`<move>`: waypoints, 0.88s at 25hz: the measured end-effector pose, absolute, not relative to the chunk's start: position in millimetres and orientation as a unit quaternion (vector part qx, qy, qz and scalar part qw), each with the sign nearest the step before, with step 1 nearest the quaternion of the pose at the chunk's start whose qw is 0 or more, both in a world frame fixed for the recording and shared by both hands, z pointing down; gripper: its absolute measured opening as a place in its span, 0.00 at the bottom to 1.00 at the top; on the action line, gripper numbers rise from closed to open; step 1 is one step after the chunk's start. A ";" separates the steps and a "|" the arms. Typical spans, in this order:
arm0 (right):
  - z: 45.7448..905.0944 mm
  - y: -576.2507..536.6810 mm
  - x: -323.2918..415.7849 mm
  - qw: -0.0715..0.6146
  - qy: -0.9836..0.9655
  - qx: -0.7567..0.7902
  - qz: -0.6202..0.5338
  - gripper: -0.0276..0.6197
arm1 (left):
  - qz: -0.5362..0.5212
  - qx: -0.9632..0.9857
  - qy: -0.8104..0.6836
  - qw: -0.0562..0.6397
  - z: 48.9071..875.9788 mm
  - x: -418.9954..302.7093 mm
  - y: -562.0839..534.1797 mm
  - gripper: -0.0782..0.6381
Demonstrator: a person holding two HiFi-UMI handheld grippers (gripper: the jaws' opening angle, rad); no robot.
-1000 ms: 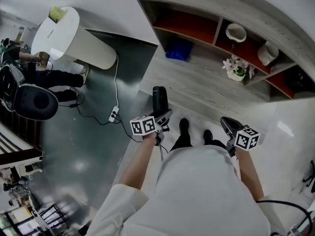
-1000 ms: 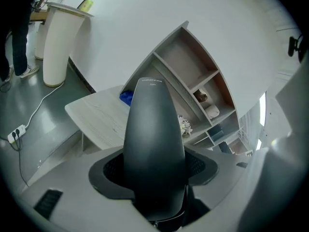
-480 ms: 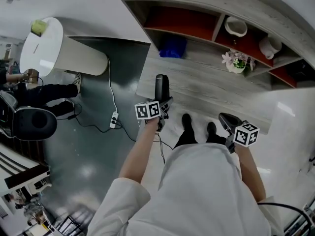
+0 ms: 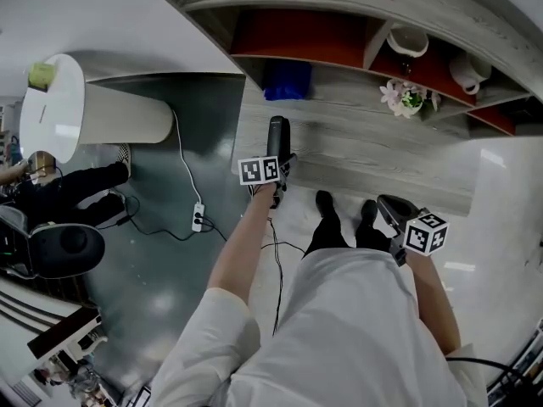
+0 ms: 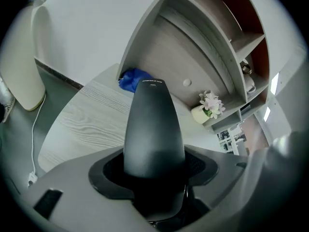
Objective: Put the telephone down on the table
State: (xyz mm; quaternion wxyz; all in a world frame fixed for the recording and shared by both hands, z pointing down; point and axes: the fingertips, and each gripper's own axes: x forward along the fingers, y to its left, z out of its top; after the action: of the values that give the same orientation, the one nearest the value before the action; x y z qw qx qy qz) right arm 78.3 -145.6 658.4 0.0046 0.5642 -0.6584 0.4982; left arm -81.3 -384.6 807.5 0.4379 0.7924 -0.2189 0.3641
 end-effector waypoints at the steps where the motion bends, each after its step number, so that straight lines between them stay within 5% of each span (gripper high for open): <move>1: 660.3 -145.4 77.2 0.004 -0.655 0.566 0.500 0.07 | 0.369 0.791 -0.220 0.436 812.1 -78.7 -390.0 0.53; 22: 671.0 -138.3 86.5 -0.009 -0.609 0.603 0.515 0.07 | 0.527 0.754 -0.258 0.295 875.7 -60.6 -433.1 0.54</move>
State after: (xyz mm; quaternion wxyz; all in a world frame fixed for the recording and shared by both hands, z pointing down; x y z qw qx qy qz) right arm 86.5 -138.3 671.0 -0.0094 0.6033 -0.6092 0.5147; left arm -60.6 -433.1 875.7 0.2947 0.7541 -0.2579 0.5272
